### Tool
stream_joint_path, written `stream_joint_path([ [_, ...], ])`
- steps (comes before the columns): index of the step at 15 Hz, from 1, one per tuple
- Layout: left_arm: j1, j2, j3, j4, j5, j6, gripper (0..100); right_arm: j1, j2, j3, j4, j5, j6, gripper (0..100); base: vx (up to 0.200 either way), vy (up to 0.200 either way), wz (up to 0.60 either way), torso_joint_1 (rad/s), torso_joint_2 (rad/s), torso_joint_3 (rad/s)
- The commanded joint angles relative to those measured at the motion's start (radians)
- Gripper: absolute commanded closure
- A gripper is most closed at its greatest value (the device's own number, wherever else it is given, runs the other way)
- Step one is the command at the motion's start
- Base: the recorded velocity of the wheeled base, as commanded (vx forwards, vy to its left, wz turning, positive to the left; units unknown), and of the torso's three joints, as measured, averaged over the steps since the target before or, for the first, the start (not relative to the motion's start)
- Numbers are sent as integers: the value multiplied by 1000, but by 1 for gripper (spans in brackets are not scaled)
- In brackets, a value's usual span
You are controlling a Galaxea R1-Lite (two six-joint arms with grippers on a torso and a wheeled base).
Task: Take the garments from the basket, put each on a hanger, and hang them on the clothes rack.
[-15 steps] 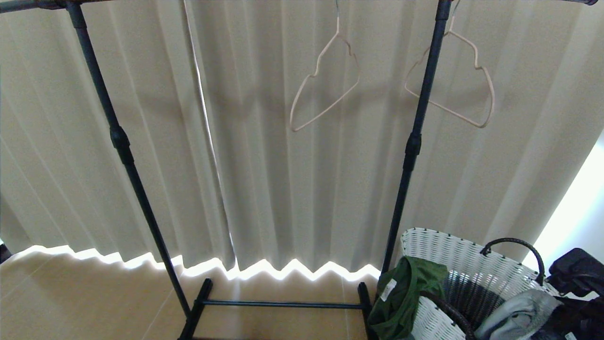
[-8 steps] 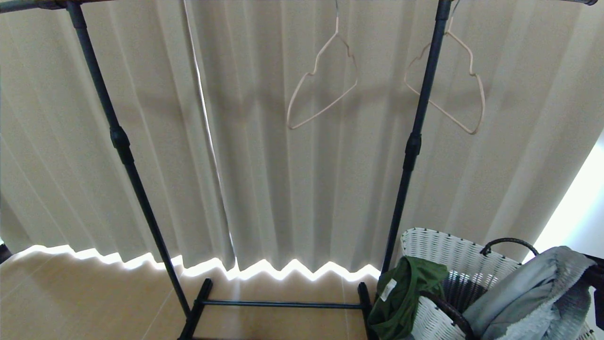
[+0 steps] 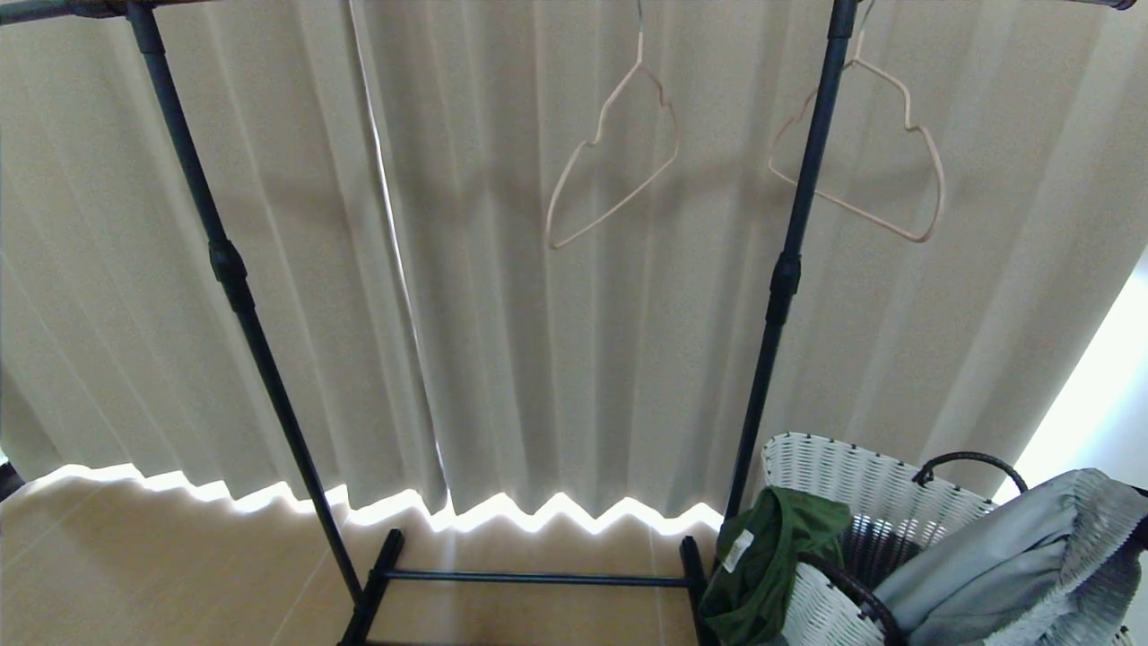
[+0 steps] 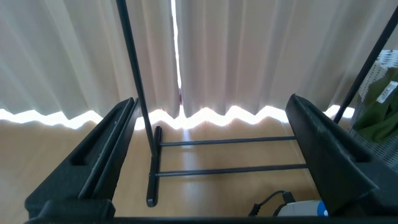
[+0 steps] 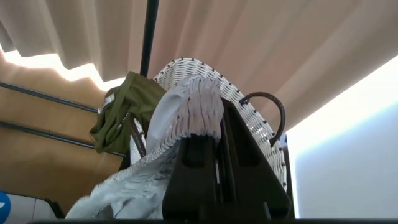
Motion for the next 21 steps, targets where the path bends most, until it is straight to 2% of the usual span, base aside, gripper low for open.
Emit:
stream_joint_path([
  [1, 0, 0, 0, 0, -1, 0, 0, 0, -17, 3, 0, -1, -1, 100, -200, 0, 0, 17, 2, 2],
  [4, 0, 0, 0, 0, -1, -1, 0, -1, -26, 9, 0, -4, -3, 100, -200, 0, 0, 2, 1, 2],
  [10, 0, 0, 0, 0, -2, -1, 0, -1, -23, 8, 1, -4, -3, 100, 0, 0, 0, 0, 0, 0],
  [19, 0, 0, 0, 0, -1, -1, 0, -1, -10, 11, 24, -4, -3, 100, 0, 200, 0, 2, 2, 1],
  [21, 0, 0, 0, 0, -1, 0, 0, -1, -10, 11, 49, -5, -4, 100, 0, 0, 0, 0, 0, 0],
])
